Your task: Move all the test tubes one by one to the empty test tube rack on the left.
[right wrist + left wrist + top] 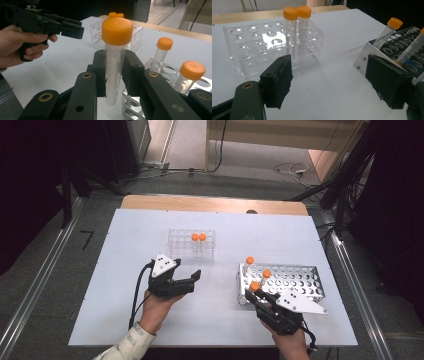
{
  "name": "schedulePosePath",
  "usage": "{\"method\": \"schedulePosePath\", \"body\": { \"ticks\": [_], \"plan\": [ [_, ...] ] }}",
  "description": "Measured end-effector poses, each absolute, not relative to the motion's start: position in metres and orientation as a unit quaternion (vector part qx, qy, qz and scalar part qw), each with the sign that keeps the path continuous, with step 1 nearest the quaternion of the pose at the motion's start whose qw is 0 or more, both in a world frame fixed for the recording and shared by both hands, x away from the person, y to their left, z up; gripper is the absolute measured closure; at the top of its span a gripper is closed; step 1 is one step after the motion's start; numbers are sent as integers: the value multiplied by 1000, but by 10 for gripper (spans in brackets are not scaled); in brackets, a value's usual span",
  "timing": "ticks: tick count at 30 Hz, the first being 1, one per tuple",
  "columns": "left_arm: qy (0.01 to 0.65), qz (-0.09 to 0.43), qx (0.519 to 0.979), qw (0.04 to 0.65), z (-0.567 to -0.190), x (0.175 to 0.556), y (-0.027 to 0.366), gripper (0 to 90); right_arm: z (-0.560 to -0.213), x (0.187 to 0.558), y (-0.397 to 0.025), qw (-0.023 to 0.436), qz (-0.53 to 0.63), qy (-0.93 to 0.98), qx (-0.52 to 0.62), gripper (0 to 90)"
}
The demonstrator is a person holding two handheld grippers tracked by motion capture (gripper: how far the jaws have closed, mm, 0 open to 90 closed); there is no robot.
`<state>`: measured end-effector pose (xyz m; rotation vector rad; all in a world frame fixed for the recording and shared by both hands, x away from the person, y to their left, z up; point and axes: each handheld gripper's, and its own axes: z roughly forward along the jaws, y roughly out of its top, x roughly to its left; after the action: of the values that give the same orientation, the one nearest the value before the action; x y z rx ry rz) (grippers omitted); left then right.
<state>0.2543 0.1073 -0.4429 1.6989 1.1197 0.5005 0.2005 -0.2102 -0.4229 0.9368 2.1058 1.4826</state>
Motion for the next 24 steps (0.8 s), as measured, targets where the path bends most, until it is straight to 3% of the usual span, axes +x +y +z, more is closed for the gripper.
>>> {"method": "schedulePosePath", "body": {
  "ticks": [24],
  "plan": [
    [441, 191, 708, 518, -435, 244, 97, 217, -445, 215, -161, 170, 507, 788, 305, 717]
  ]
}}
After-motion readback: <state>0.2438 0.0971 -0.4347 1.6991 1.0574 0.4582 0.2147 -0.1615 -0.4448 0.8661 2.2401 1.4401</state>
